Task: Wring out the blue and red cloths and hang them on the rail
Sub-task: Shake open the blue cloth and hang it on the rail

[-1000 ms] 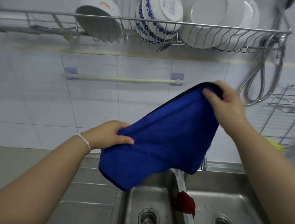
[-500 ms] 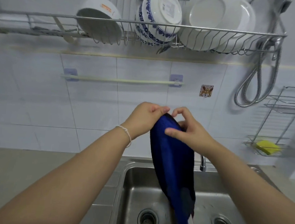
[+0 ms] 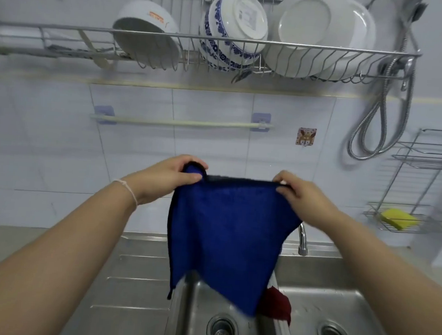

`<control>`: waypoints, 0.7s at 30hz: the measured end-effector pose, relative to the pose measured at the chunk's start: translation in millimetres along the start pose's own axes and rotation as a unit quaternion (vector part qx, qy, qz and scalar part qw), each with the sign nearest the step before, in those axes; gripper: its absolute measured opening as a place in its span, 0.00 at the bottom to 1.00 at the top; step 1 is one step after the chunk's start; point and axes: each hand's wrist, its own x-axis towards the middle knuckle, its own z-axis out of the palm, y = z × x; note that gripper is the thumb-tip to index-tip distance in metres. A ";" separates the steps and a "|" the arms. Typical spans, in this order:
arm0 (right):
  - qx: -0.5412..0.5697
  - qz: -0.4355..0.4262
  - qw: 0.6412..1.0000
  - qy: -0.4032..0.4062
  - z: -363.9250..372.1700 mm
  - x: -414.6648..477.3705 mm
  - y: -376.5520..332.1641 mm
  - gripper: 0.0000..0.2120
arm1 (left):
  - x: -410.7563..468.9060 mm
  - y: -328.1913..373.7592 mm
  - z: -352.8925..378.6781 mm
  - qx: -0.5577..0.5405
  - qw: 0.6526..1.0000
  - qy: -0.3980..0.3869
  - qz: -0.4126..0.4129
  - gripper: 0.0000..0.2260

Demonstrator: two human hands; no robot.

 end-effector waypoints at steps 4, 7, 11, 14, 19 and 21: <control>-0.090 -0.101 0.981 0.136 -34.8 9.9 -29.9 0.06 | -16.2 -8.9 -18.7 0.023 0.956 0.238 0.169 0.12; -0.200 -0.116 0.971 -0.068 -3.6 -10.3 -15.1 0.09 | -28.4 -46.7 -14.5 0.211 0.951 0.196 0.115 0.08; -0.266 -0.060 0.946 -0.176 16.7 -2.1 6.2 0.11 | -24.5 -76.8 -8.3 0.243 0.959 0.143 0.037 0.12; -0.257 -0.053 0.965 -0.016 5.9 20.4 0.1 0.09 | -16.9 -58.3 -4.2 0.166 0.947 0.258 0.097 0.07; -0.160 -0.051 0.978 0.122 39.8 -9.6 0.0 0.07 | -17.4 -76.0 -0.1 0.337 0.928 0.156 0.022 0.05; -0.243 -0.022 0.969 -0.042 59.9 -14.4 11.0 0.10 | -15.6 -91.0 -1.2 0.370 0.918 0.136 -0.036 0.07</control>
